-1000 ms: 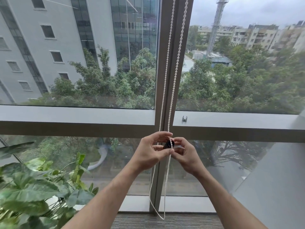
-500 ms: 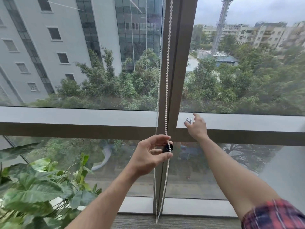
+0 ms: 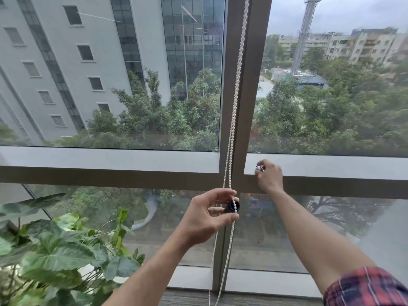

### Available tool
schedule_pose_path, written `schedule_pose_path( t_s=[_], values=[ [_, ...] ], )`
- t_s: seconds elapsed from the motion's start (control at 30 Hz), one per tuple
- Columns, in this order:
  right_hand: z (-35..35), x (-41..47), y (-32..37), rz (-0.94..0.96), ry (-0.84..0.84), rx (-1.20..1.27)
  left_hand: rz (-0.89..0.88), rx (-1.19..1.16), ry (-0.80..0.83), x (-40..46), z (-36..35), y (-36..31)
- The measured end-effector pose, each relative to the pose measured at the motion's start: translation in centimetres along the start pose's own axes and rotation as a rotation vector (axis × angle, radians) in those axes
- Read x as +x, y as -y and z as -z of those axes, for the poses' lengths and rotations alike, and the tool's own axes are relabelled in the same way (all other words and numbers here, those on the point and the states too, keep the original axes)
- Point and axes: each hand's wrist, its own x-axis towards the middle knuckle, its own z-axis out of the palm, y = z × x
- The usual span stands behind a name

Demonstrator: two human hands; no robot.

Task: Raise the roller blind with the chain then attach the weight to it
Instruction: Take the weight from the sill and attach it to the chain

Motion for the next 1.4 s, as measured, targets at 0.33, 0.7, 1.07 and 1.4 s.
schedule_pose_path(
  t_s=[0.33, 0.7, 1.07, 1.4],
  values=[
    [2.4, -7.2, 3.4, 0.07, 0.013, 0.489, -0.016, -0.045, -0.003, 0.5, -0.5, -0.2],
    [6.9, -13.8, 5.1, 0.245, 0.215, 0.734, -0.059, -0.098, -0.053, 1.7, -1.4, -0.4],
    [10.2, -15.2, 6.7, 0.504, 0.236, 0.479, -0.072, -0.146, -0.058, 1.9, -1.8, -0.4],
    [11.5, -15.3, 9.1, 0.615, 0.19, 0.216, -0.103, -0.145, -0.061, 1.6, -1.3, -0.3]
  ],
)
